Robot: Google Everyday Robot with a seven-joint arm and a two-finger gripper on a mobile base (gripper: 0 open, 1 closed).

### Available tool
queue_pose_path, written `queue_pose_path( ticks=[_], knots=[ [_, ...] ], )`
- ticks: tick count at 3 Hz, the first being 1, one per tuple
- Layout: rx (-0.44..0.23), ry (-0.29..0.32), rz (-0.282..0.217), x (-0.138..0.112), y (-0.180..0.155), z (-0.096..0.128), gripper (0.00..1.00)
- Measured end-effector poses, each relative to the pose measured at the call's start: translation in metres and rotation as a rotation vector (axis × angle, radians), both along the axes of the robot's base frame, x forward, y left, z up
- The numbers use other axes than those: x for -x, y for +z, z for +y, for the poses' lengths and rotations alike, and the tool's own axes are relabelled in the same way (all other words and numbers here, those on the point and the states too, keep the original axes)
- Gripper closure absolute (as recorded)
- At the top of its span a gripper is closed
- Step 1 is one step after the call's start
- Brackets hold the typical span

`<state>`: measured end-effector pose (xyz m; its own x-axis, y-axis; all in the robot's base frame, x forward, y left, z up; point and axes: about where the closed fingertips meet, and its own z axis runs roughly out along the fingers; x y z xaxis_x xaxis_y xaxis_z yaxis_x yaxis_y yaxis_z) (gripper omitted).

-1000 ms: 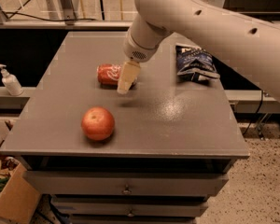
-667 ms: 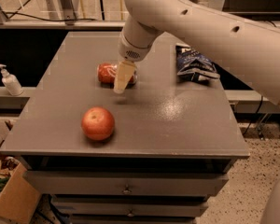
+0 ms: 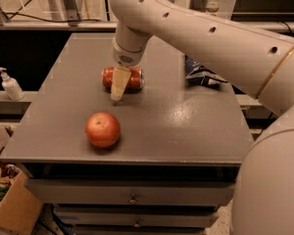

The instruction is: Place coke can upright

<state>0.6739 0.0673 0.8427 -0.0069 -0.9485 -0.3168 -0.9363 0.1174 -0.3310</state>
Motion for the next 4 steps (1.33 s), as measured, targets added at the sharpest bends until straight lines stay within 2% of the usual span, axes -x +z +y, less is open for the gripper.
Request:
queue_pose_path(
  ticks=[1, 2, 4],
  knots=[
    [0.041, -0.01, 0.023, -0.0062, -0.012, 0.0063, 0.0],
    [0.071, -0.026, 0.037, -0.0117, -0.0201, 0.0064, 0.18],
    [0.084, -0.04, 0.044, -0.0142, -0.0145, 0.0039, 0.64]
  ],
)
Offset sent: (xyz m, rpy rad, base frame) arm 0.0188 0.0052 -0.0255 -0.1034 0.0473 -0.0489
